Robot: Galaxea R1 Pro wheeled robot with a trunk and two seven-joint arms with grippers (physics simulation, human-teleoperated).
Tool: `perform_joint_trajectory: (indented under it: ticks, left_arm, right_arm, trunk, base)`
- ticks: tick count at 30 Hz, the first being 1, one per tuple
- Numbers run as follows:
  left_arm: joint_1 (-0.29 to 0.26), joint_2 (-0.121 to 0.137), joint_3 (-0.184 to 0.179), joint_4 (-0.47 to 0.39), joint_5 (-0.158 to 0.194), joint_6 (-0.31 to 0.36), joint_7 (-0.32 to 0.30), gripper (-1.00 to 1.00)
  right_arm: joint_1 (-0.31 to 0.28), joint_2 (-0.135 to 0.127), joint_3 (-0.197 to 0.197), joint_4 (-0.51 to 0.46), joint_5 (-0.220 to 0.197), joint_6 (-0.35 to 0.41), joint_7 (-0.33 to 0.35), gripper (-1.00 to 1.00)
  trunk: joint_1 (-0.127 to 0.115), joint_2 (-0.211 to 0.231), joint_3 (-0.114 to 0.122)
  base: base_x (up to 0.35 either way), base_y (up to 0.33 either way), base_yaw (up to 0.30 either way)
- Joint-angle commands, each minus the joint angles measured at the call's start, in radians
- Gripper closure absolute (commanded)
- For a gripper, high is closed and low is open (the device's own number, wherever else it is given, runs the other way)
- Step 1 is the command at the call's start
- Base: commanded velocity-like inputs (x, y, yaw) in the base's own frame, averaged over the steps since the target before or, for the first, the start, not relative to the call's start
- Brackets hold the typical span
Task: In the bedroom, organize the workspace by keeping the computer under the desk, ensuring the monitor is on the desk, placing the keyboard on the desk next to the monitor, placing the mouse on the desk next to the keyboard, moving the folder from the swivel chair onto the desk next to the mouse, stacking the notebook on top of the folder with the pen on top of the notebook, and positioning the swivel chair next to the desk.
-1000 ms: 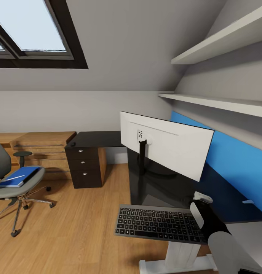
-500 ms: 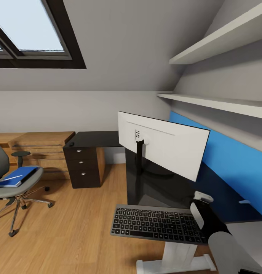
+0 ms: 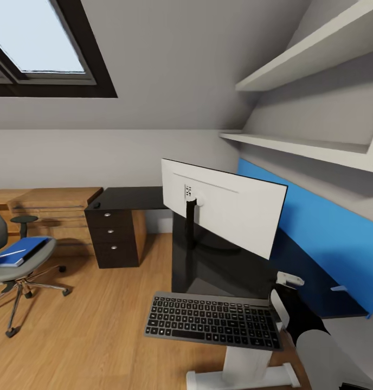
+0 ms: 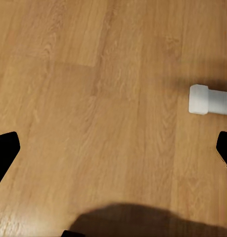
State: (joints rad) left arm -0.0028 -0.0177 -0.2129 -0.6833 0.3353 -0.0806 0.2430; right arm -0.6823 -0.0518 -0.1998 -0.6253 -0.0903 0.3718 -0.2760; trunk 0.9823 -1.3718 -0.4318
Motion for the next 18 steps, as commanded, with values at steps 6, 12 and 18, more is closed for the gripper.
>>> perform_joint_trajectory:
  ticks: [6,12,18]
  left_arm:
    - [0.000,0.001,-0.006,-0.001,0.011,-0.005,0.006,-1.00]
    - [0.000,0.002,-0.005,-0.001,0.011,-0.005,0.007,-1.00]
    - [0.000,0.002,-0.005,-0.001,0.011,-0.004,0.007,-1.00]
  right_arm:
    - [0.000,0.002,0.004,0.002,0.026,0.005,-0.002,-1.00]
    - [0.000,0.006,0.044,0.023,0.035,0.011,0.002,-1.00]
    - [0.000,0.007,0.106,0.029,0.032,0.027,0.005,-1.00]
  trunk:
    - [0.000,-0.001,-0.001]
    - [0.000,-0.001,-0.001]
    - [0.000,-0.001,-0.001]
  base:
    - [0.059,-0.118,0.000]
    - [0.007,-0.014,0.000]
    - [0.001,-0.001,0.000]
